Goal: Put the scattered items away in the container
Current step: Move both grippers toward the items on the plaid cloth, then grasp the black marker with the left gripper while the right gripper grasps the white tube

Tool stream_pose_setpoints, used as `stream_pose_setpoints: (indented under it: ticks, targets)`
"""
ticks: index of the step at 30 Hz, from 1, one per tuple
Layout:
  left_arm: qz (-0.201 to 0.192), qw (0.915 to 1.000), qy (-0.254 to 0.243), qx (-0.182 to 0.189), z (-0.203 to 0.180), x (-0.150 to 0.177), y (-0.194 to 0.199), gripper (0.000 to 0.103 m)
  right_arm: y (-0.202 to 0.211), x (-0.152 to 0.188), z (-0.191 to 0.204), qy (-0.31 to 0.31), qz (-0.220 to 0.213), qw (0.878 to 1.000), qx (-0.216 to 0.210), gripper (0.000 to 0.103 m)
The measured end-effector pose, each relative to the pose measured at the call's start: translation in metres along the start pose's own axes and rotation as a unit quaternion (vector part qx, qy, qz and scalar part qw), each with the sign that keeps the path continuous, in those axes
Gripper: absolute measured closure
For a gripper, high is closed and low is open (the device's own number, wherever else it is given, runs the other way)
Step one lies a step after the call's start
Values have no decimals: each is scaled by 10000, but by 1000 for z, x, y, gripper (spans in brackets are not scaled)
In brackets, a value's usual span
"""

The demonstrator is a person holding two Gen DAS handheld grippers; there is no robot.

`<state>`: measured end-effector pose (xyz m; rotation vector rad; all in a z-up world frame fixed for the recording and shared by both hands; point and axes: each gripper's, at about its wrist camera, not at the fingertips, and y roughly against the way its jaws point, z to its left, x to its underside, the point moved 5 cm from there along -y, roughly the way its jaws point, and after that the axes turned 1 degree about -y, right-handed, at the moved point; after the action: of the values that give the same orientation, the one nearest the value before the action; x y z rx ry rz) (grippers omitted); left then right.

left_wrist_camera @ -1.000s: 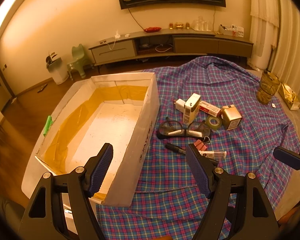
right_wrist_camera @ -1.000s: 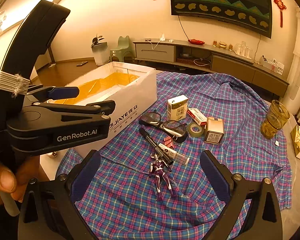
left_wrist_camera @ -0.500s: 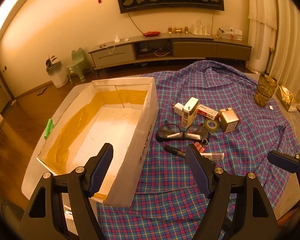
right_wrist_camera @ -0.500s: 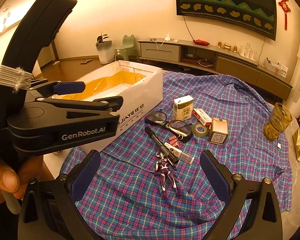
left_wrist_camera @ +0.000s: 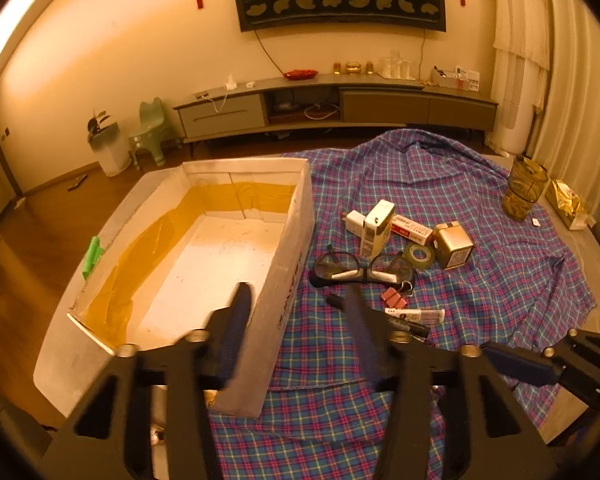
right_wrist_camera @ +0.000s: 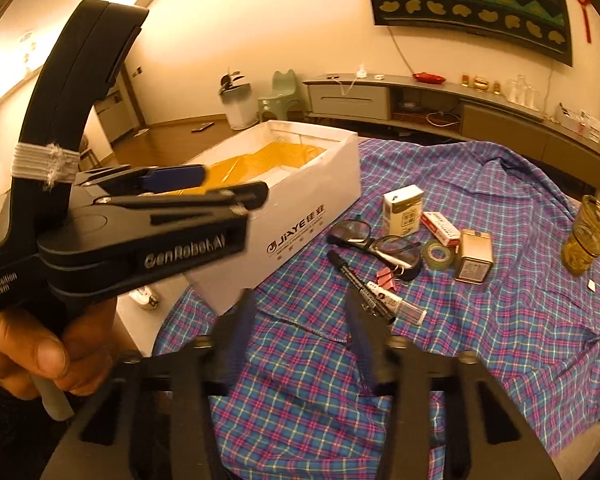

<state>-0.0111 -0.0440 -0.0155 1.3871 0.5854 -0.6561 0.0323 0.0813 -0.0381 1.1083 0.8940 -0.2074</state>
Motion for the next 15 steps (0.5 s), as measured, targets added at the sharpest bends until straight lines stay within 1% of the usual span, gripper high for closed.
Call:
stream_pose_setpoints:
  ticks: [1, 2, 3, 5, 7, 8, 9, 10, 11, 12, 14, 15]
  targets:
    - [49, 9999, 33, 91, 0, 2, -3, 75, -3, 2, -1, -6, 42, 10000, -30, 79]
    - [79, 9999, 63, 136, 1, 3, -5, 90, -5, 4, -4, -25, 72, 10000, -58, 85]
    - [150, 9996, 113, 208, 1, 5, -9, 92, -7, 7, -8, -40, 83, 9999, -44, 85]
    - [276, 9986, 215, 405, 0, 9, -16, 92, -14, 14, -18, -135, 191, 9997, 46, 84]
    - [354, 9979, 252, 490, -2, 13, -23, 91, -19, 20, -34, -306, 238, 9992, 94, 82]
    - [443, 9969, 261, 588, -6, 16, -29, 85, -23, 22, -43, -366, 261, 9988, 184, 75]
    - [510, 9962, 256, 663, -8, 18, -33, 74, -27, 27, -52, -455, 342, 9979, 322, 58]
    - [590, 9955, 283, 692, -10, 21, -38, 68, -30, 31, -62, -581, 417, 9966, 400, 51]
    - [654, 9948, 304, 717, -12, 23, -44, 60, -32, 34, -69, -690, 445, 9961, 335, 46]
    - [690, 9943, 308, 757, -14, 24, -47, 58, -35, 37, -77, -753, 460, 9957, 294, 44]
    - [786, 9931, 318, 812, -18, 27, -58, 54, -38, 44, -89, -834, 587, 9939, 410, 41]
    - [870, 9918, 363, 863, -20, 30, -66, 53, -41, 47, -93, -862, 636, 9935, 377, 41]
